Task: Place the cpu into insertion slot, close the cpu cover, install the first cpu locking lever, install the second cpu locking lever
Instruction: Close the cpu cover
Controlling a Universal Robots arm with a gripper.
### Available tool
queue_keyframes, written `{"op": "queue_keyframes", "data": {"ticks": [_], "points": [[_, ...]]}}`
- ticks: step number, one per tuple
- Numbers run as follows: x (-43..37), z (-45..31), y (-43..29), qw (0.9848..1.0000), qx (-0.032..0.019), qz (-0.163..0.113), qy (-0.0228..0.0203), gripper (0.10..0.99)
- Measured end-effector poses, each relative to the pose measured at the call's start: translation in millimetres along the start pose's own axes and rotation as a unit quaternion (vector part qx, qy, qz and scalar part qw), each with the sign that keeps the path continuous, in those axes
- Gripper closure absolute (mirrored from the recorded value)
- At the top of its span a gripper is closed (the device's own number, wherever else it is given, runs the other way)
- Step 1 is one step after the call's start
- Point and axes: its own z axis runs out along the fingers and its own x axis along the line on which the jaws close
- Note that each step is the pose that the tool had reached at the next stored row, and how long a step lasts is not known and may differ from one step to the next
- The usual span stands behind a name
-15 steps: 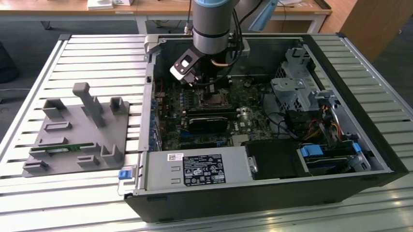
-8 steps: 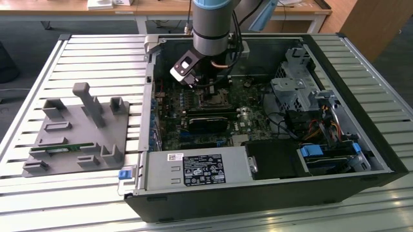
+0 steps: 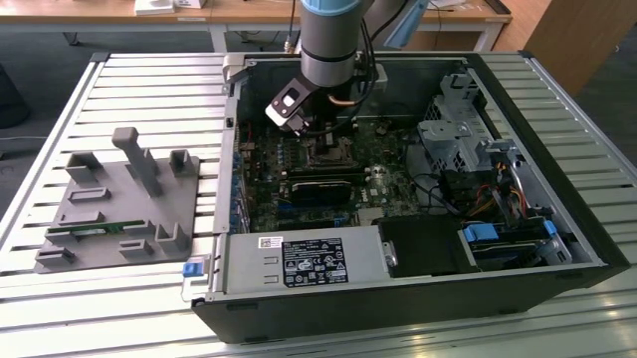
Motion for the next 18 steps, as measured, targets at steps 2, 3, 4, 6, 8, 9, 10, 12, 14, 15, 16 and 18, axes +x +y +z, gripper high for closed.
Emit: {"op": "queue_keyframes", "data": {"ticks": [2, 3, 4, 6, 8, 9, 10, 12, 14, 15, 16, 18], "points": [[0.0, -0.5, 0.0, 1.0000, -0.0001, 0.000, 0.0004, 0.980], [0.3, -0.9, 0.2, 1.0000, -0.0004, 0.000, 0.0008, 0.980], [0.6, -1.8, 0.4, 1.0000, -0.0008, 0.000, 0.0015, 0.980], [0.8, -5.8, 0.5, 1.0000, -0.0005, 0.000, 0.0011, 0.980], [1.0, -10.4, 0.5, 1.0000, -0.0004, 0.000, 0.0009, 0.980], [1.1, -12.4, 0.5, 1.0000, -0.0003, 0.000, 0.0008, 0.980], [1.2, -14.0, 0.5, 1.0000, -0.0002, 0.000, 0.0007, 0.980], [1.2, -14.5, 1.4, 1.0000, -0.0003, 0.000, 0.0009, 0.980], [1.2, -14.4, 2.2, 1.0000, -0.0003, 0.000, 0.0008, 0.980], [1.1, -14.4, 3.1, 1.0000, -0.0003, 0.000, 0.0007, 0.980], [1.1, -14.4, 4.2, 1.0000, -0.0002, 0.000, 0.0007, 0.980], [1.1, -14.3, 6.9, 1.0000, -0.0002, 0.000, 0.0007, 0.980]]}}
